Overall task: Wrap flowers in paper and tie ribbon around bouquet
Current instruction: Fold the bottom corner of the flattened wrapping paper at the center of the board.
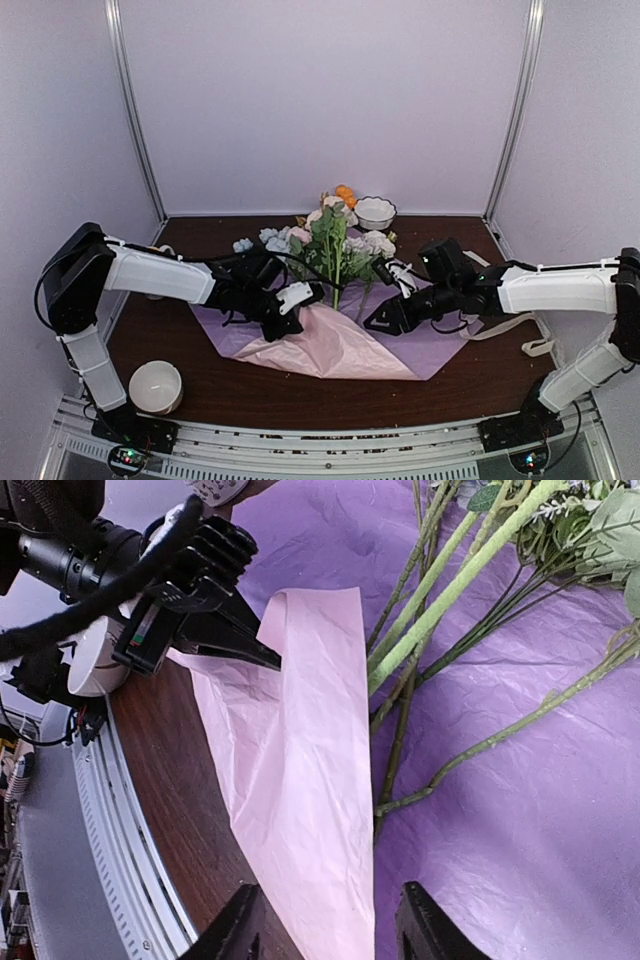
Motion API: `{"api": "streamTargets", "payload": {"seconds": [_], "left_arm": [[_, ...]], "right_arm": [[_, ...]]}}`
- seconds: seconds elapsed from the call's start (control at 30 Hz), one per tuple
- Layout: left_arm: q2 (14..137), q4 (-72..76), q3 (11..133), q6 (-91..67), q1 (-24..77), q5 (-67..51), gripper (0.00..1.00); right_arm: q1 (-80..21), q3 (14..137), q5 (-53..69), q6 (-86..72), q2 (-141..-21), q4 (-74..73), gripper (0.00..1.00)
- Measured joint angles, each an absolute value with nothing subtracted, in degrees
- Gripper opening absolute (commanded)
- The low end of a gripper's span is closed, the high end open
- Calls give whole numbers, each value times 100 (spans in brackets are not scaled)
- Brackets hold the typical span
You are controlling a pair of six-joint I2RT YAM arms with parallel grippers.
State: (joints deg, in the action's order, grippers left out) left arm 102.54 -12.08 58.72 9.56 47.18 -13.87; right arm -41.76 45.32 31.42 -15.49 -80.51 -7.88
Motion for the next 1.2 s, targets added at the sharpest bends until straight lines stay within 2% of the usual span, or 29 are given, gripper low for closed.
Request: {"api": "streamTargets", "payload": {"seconds": [0.2, 0.3, 0.37, 0.53, 0.57, 0.7, 0.8, 1.03, 1.2], "left_arm": [[10254, -1212, 5968, 1061, 4718, -1461, 0], [10254, -1219, 5988, 1111, 4718, -1481, 0], [10254, -1236, 6020, 1142, 4718, -1498, 0], [10254, -1262, 6082, 1199, 4718, -1505, 0], [10254, -1288, 6088, 1208, 4718, -1498, 3], [10252, -1365, 6093, 1210, 4720, -1422, 29], [10156, -1468, 6090, 1157, 4718, -1273, 42], [9290, -1887, 5872, 882, 4718, -1092, 52], [8836, -2305, 5426, 666, 4718, -1160, 53]], "right_arm": [[-4176, 4532, 3422, -1660, -8643, -366, 52], [-4206, 4539, 3535, -1706, -8925, -276, 48], [-4237, 4539, 3649, -1752, -9032, -207, 39], [-4278, 4515, 3999, -1992, -9065, 222, 5], [-4278, 4499, 4058, -2016, -9065, 301, 0], [-4278, 4442, 4060, -2150, -9065, 386, 0], [-4278, 4368, 3894, -2228, -9065, 379, 0], [-4276, 4108, 3369, -2558, -9063, 456, 0], [-4276, 4053, 3098, -2705, -9063, 486, 0]]}}
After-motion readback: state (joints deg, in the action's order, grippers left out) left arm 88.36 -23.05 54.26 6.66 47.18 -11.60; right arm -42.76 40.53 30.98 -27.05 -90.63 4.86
